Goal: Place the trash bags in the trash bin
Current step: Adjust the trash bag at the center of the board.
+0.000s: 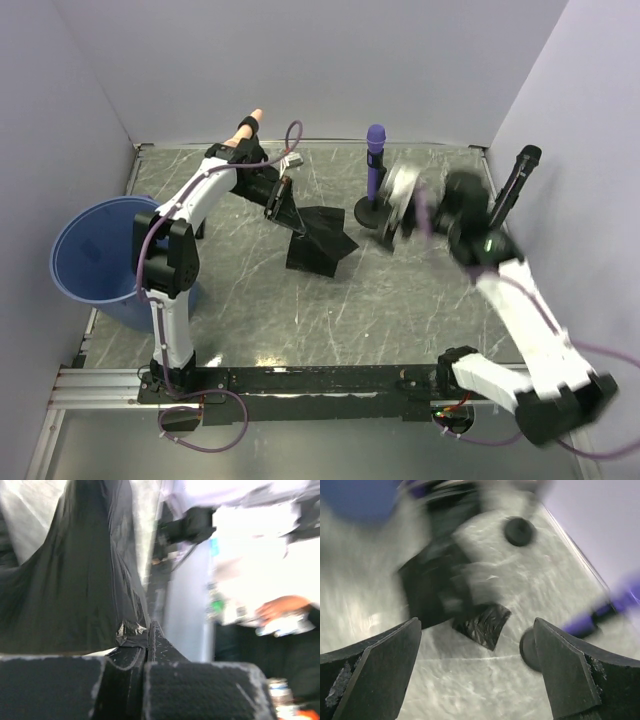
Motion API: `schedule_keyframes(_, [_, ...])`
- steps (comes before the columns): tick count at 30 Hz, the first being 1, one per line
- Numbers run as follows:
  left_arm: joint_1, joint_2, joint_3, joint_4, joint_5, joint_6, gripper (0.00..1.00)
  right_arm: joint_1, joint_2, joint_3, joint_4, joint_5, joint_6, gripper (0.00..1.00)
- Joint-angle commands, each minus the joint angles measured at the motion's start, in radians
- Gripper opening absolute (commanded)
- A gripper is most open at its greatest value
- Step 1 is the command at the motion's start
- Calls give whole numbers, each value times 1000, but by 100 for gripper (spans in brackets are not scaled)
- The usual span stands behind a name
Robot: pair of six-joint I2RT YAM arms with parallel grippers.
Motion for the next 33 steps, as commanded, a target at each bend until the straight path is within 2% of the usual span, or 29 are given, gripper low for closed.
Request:
schedule_keyframes(1, [6,-41,-53,129,171,-456,1,232,-237,-257,24,241,-560,100])
schedule_keyframes(4, [4,-78,-234,384,356,-778,1,298,-304,-373,90,313,-746,100])
schedule_keyframes(6, [1,-99,-335,666,445,-1089,1,321,-321,-420,111,315,-858,100])
schedule_keyframes(7, [3,-104,-355,728,449,-1188,1,331,-324,-437,114,309,-905,100])
schedule_keyframes(8, [4,-107,-354,755,449,-1222,1,343,-322,-462,128,304,-964,100])
schedule_keyframes(14, [4,-116,-308,645,446,-1187,1,446,-253,-508,136,234,-1113,100])
schedule_keyframes(19, [4,-133,-328,637,437,-1201,1,457,-175,-523,200,137,-1122,100])
schedule_keyframes(23, [6,-155,-334,640,438,-1207,1,466,-158,-609,415,178,-1179,100])
schedule_keyframes(27, [4,-172,-355,638,435,-1213,1,467,-124,-620,469,169,-1242,100])
schedule_keyframes(33, [4,-176,-371,632,429,-1215,1,483,-63,-644,648,154,-1256,100])
